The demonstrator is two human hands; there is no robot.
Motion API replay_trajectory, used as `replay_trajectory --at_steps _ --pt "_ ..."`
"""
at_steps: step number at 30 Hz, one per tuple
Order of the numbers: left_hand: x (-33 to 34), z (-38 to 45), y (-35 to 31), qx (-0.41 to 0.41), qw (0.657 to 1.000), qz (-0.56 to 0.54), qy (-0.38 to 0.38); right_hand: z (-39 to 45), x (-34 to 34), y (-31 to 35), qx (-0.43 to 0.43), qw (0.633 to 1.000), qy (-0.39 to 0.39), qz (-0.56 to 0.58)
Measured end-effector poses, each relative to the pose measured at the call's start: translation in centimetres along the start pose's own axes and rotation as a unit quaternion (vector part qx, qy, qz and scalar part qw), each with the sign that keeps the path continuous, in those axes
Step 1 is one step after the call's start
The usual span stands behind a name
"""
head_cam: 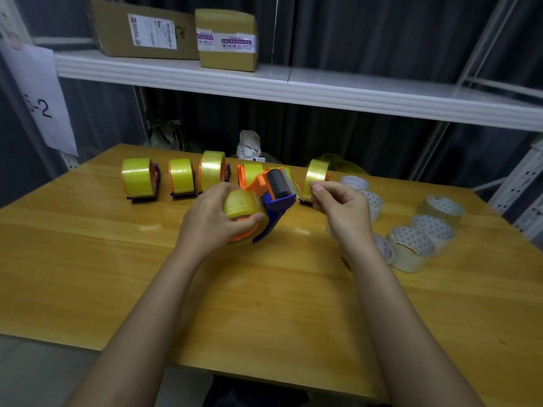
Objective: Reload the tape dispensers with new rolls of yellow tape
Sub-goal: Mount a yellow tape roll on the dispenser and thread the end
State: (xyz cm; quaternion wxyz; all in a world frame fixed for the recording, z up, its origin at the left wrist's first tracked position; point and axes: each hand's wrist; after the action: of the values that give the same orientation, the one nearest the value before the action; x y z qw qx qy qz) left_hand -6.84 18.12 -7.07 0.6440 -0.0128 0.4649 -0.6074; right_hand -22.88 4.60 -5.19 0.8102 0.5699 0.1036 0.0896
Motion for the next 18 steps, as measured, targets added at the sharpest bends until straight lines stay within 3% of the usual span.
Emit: replay_trajectory --at_steps 5,10,18 --pt "0.2 -0.1 -0.1 0.013 1.000 0.002 -0.002 -0.2 0.5 0.9 0.035 0.999 -0.013 0.025" --pt "0.3 -0.3 -0.3 0.023 1.000 0.003 -0.001 -0.5 1.0 1.2 0.055 0.998 0.034 -0.011" --pt "0.2 -0.3 0.0 0.023 1.000 0.009 -0.002 -0.1 0.6 1.6 0.073 0.997 -0.008 0.027"
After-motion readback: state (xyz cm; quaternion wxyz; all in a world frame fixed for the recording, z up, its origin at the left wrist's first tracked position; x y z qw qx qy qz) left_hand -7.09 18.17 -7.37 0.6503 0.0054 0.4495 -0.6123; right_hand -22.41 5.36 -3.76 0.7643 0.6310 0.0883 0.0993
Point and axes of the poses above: each hand's wrist, its own z-axis towards the middle knuckle, its own x-axis out of the palm, y = z × x, and after that the axes turned 9 degrees about -y, right-handed
